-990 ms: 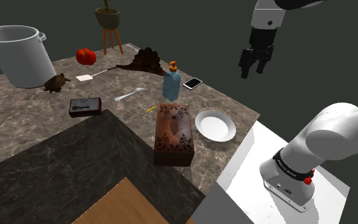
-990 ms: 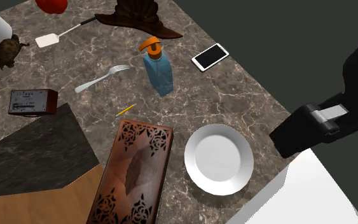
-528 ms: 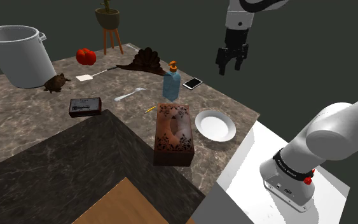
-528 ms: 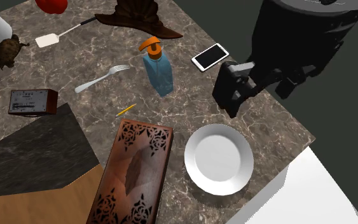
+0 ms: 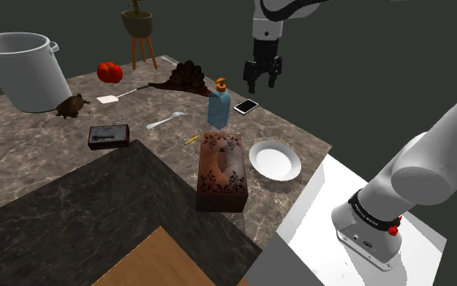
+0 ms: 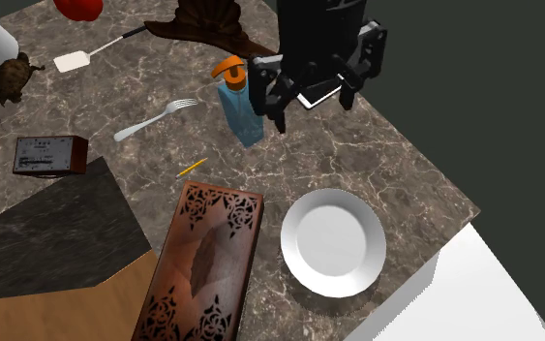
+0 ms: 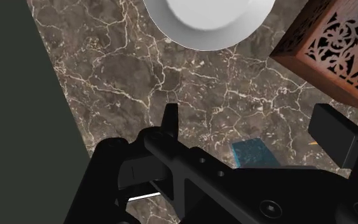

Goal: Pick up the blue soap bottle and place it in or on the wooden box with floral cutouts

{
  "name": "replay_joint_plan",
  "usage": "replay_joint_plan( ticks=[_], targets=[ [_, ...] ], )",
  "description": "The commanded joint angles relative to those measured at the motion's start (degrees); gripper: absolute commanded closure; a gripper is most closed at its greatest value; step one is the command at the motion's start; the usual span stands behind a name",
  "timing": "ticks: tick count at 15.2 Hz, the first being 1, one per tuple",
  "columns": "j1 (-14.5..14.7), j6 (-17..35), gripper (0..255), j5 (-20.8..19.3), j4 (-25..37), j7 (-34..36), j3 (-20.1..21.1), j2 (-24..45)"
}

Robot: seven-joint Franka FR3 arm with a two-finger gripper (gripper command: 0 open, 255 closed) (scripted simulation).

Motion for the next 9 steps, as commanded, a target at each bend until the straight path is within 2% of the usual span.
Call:
replay_joint_plan(
  ticks=[1, 9],
  targets=[
    [0.20, 0.47, 0, -0.39, 4.42, 0.34, 0.23, 4.90],
    [1.99, -1.96, 0, -2.17, 25.97, 2.04, 0.94, 24.15]
  ],
)
